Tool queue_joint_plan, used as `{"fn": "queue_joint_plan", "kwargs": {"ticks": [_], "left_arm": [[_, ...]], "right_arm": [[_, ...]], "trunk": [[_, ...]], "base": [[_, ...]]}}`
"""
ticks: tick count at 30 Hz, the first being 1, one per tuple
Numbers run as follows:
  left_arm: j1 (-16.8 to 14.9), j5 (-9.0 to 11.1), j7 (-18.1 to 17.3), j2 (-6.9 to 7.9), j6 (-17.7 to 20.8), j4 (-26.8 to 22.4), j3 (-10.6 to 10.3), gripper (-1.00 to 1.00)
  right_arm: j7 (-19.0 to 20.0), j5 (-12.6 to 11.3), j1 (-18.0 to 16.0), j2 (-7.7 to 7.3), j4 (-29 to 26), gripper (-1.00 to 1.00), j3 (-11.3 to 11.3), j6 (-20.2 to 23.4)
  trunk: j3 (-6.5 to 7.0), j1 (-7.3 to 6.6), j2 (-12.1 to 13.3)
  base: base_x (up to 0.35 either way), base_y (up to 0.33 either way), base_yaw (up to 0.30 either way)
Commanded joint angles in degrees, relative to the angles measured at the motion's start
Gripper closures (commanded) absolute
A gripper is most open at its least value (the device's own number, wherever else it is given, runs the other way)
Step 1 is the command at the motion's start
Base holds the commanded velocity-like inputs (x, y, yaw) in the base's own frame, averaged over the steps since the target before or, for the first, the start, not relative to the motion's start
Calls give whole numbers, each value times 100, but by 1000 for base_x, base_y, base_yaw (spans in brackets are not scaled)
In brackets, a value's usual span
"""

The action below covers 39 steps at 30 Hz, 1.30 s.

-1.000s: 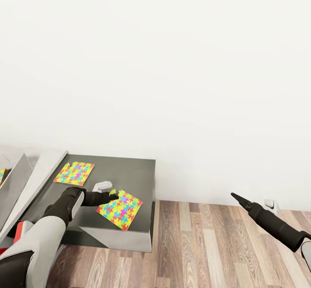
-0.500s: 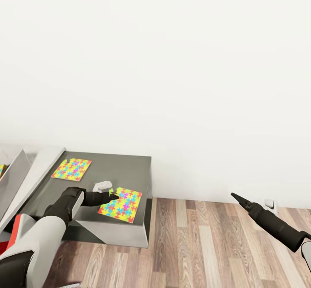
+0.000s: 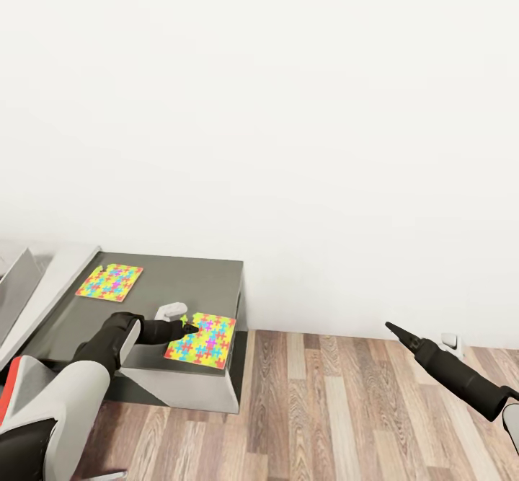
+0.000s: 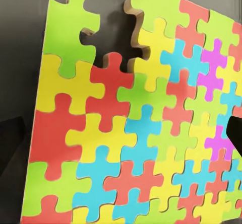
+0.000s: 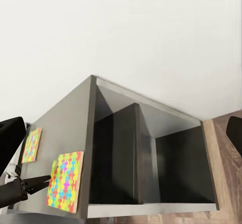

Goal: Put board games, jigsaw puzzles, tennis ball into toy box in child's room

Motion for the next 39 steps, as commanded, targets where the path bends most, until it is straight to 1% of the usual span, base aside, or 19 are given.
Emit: {"fn": "queue_joint_plan", "kwargs": {"ticks": [1, 18, 24, 31, 34, 35, 37, 39], "left_arm": [[-6, -60, -50, -5, 30, -6, 42, -100], [-3, -53, -51, -5, 42, -6, 49, -100], [-7, -47, -50, 0, 52, -6, 55, -100], [-10, -18, -62, 54, 52, -14, 122, -100], [-10, -12, -150, 91, 52, -34, 216, -100], [-10, -10, -260, 146, 52, -40, 290, -100], [-10, -9, -424, 214, 52, -44, 376, -100], [-11, -8, -856, 365, 52, -49, 545, -100]], "right_arm": [[9, -14, -5, 0, 0, -100, -8, 40], [9, -15, -5, 0, -1, -100, 5, 40], [-1, 17, -5, 0, 0, -100, 22, 25], [2, 28, -5, 0, 25, -100, 31, 13], [-30, 34, -8, 6, 38, -100, 33, 5], [-46, 39, -11, 7, 53, -100, 36, -2], [-60, 44, -17, 8, 92, -100, 39, -9], [-73, 59, -51, 9, 330, -100, 47, -38]], "trunk": [[-10, 3, -11], [-10, 3, -11], [-10, 3, -11], [-10, 3, -11], [-10, 3, -11], [-10, 3, -11], [-10, 3, -11], [-10, 3, -11]], "base": [[0, -90, 0], [0, -137, 0], [0, -25, 0], [0, -2, 0], [0, 0, 0], [0, 0, 0], [0, 0, 0], [0, 0, 0]]}}
